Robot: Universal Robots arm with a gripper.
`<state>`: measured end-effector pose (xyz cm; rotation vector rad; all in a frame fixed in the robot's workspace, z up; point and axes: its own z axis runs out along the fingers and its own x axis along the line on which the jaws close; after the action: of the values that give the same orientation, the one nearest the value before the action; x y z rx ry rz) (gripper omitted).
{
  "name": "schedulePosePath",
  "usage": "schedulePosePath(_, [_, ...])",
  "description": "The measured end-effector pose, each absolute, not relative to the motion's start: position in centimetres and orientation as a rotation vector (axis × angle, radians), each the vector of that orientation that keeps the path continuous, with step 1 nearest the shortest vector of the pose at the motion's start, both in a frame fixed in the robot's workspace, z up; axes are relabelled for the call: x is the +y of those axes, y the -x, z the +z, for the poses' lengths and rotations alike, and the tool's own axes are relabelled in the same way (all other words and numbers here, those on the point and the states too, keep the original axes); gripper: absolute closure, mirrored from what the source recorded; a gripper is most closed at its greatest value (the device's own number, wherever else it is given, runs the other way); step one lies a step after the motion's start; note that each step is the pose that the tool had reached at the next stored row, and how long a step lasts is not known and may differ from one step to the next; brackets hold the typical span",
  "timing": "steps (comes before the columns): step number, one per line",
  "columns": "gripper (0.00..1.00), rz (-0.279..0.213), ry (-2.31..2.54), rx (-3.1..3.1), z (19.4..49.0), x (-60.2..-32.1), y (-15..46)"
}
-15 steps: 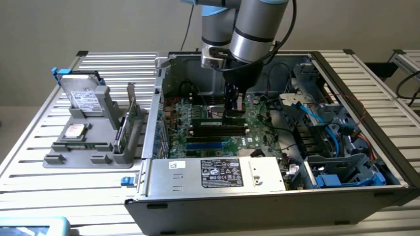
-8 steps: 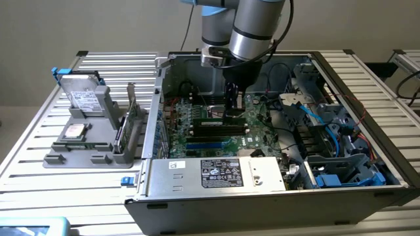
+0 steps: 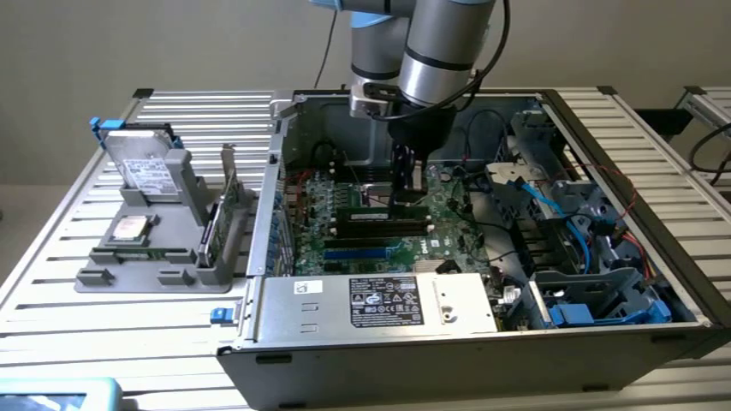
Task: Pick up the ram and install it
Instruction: 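Insert the ram into the slot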
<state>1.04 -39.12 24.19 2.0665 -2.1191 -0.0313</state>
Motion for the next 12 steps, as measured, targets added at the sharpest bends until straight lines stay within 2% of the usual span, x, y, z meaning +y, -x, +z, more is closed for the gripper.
schedulePosePath(7, [0.88, 0.008, -2.068, -2.122, 24.05, -39.11, -1.04])
schedulePosePath(12, [0.88, 0.011, -2.068, -2.123, 24.03, -38.99, -1.03])
